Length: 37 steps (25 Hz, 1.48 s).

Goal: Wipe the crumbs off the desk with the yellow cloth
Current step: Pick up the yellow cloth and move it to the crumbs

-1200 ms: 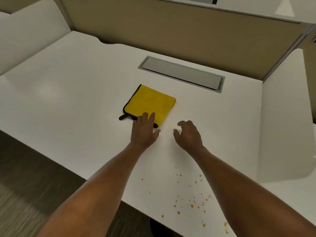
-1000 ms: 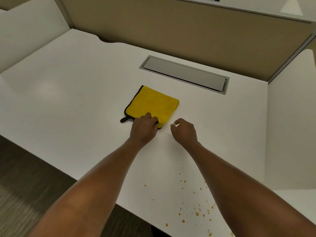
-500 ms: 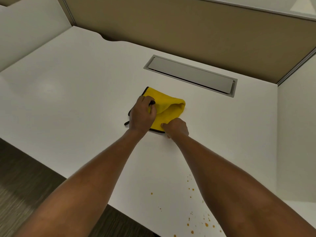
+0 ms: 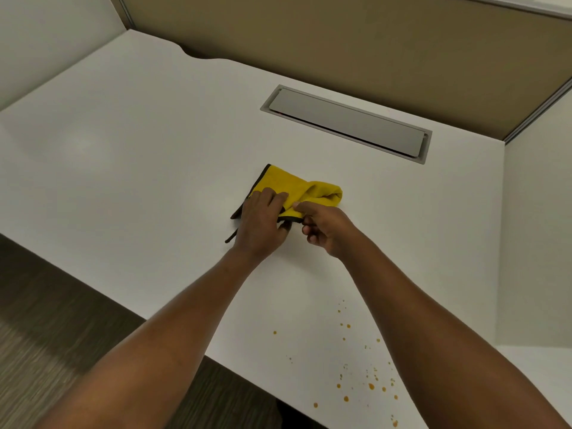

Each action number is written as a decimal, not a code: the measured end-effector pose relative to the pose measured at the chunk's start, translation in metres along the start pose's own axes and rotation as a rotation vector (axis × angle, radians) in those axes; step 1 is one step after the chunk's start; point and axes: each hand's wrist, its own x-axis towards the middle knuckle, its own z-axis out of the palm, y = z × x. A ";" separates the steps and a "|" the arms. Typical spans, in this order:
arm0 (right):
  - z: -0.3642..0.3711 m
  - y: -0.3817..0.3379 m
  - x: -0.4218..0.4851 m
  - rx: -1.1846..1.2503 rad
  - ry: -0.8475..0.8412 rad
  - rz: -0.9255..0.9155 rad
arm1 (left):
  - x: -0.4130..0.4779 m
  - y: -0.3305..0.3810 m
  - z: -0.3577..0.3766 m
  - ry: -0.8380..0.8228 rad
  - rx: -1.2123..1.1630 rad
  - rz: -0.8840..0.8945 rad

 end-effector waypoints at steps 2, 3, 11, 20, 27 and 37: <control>-0.014 0.000 -0.015 0.002 -0.031 -0.043 | -0.001 0.013 -0.007 0.043 -0.071 0.005; -0.023 0.000 -0.022 -0.004 -0.012 -0.092 | -0.002 0.020 -0.011 0.055 -0.110 0.005; -0.122 0.010 -0.090 -1.182 0.288 -0.794 | -0.026 0.090 -0.067 0.134 -0.428 -0.079; -0.171 -0.013 -0.172 -1.279 -0.075 -0.743 | -0.077 0.153 -0.097 -0.196 -0.690 -0.337; -0.173 -0.030 -0.205 -1.372 0.399 -1.077 | -0.070 0.190 -0.104 0.098 -0.326 -0.093; -0.206 0.139 -0.167 -1.455 0.112 -0.543 | -0.202 0.114 -0.028 -0.212 0.012 -0.233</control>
